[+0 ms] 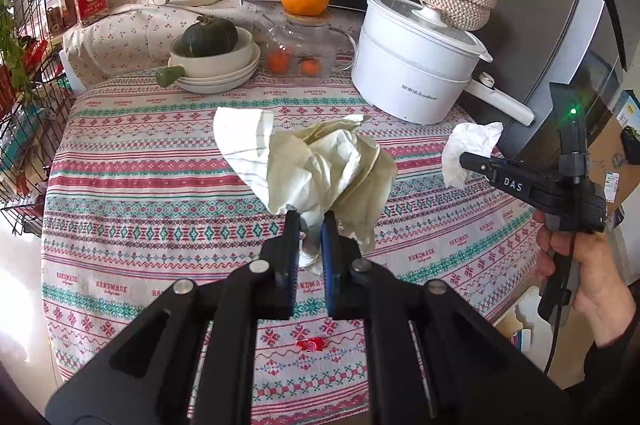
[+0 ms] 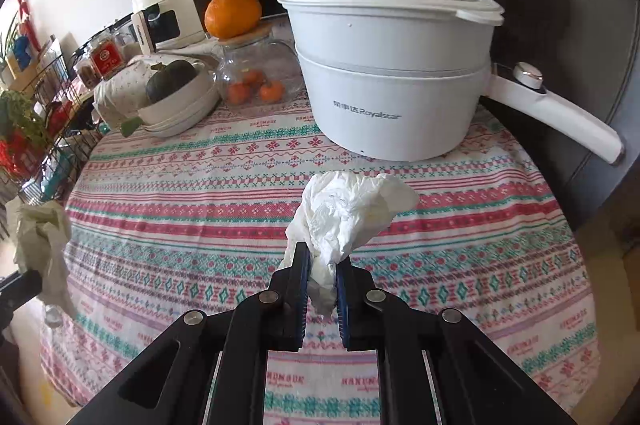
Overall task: Collect trash
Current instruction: 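Drop the cloth and tissue into the white bin with both grippers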
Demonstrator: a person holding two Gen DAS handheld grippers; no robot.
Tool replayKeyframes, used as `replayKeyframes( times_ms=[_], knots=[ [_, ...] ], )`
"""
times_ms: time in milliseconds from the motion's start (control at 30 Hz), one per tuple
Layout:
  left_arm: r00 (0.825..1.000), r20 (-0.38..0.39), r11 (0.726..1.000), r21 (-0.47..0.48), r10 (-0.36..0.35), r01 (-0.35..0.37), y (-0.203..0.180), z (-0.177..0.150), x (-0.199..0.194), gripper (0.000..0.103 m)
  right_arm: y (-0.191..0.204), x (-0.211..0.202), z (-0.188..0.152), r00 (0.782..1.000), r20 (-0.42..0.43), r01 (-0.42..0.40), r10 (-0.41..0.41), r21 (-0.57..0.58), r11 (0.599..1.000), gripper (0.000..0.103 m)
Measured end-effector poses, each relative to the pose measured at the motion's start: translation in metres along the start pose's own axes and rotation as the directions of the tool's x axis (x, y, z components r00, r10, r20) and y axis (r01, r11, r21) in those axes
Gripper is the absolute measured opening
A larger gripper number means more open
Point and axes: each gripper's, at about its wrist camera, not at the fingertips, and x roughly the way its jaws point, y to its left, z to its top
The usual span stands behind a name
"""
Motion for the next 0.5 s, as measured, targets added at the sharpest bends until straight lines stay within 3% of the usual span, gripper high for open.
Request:
replayKeyframes(
  times_ms=[300,500],
  knots=[
    [0.997,0.017,0.995,0.062,-0.081,0.080,-0.040,-0.012,-0.019,0.011,-0.023,-0.083,-0.041,1.000,0.027,0.007,-0.007,-0.004,1.000,0.012],
    [0.989,-0.022,0.983,0.106,-0.149,0.151,-0.070,-0.029,-0.021,0.011,-0.041,-0.120,-0.075,1.000,0.002,-0.002,0.002,0.030,1.000,0.012]
  ],
)
